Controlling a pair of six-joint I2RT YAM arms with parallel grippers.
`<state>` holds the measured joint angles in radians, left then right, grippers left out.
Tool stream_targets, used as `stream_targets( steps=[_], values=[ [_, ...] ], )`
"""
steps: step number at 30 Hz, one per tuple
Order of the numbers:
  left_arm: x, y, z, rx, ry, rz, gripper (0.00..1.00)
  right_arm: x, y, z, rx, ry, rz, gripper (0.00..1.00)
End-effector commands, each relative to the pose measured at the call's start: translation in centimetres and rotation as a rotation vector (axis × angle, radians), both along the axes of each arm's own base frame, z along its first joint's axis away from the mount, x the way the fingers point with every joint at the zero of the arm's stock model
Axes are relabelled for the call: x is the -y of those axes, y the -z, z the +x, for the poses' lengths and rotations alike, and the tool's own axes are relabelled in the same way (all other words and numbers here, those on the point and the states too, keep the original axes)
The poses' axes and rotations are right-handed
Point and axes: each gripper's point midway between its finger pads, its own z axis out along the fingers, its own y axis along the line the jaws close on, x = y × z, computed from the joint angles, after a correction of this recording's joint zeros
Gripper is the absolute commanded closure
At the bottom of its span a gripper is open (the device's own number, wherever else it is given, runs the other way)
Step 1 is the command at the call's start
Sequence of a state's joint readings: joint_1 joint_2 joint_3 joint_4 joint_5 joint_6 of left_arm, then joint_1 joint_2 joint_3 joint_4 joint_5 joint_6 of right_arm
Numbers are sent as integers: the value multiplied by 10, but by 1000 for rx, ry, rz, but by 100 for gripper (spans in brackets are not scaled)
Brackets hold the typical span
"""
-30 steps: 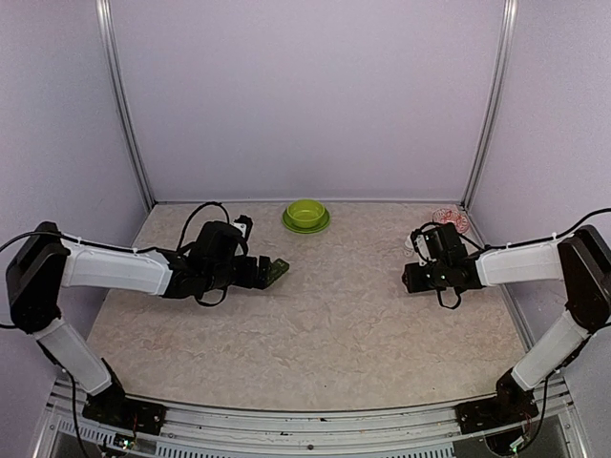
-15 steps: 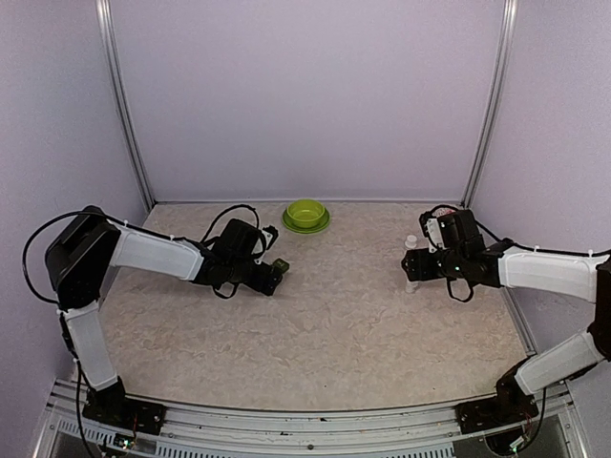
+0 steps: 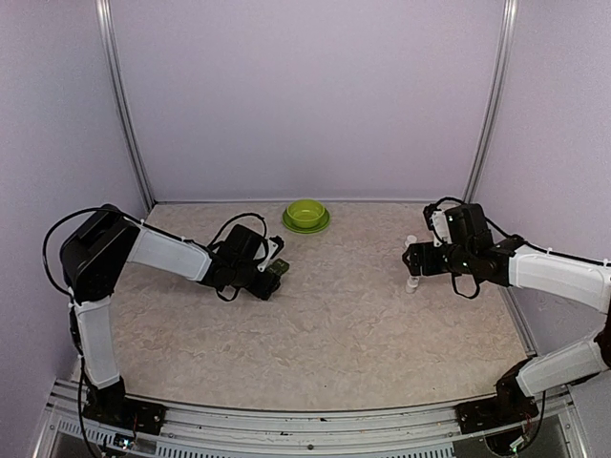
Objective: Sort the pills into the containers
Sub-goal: Pick up the pill container from the center of the board.
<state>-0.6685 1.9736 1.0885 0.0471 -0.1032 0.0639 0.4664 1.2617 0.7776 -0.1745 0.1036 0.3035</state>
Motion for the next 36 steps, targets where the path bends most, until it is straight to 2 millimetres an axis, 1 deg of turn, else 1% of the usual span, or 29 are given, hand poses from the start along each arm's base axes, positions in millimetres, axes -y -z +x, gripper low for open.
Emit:
stream_targets(
  steps=[1,3,6,7,9,11,13,18,22,28,36],
  values=[
    [11,0,8,19,48,-11,34,-9,-16,-1,26,-33,24,13],
    [10,5,8,16,53,0,40,-10,-17,0,27,-38,29,13],
    [10,10,6,11,60,6,50,-11,-19,2,33,-38,34,12],
    [11,11,6,10,64,3,53,-16,-19,1,28,-60,50,11],
    [13,10,4,13,76,-13,54,-21,-21,0,27,-80,61,10],
    [16,10,0,8,99,-25,63,-25,-23,0,32,-102,71,10],
    [19,9,-3,5,117,-34,65,-29,-26,0,35,-119,83,9],
    [33,5,-17,15,173,-53,65,-44,-32,-4,31,-187,136,5],
    [51,-1,-36,43,238,-65,64,-65,-33,-13,5,-287,216,4],
    [78,-23,-61,100,317,-126,64,-93,-29,-26,-64,-412,355,5],
    [108,-58,-102,212,414,-170,64,-118,-9,-43,-189,-517,490,10]
  ],
)
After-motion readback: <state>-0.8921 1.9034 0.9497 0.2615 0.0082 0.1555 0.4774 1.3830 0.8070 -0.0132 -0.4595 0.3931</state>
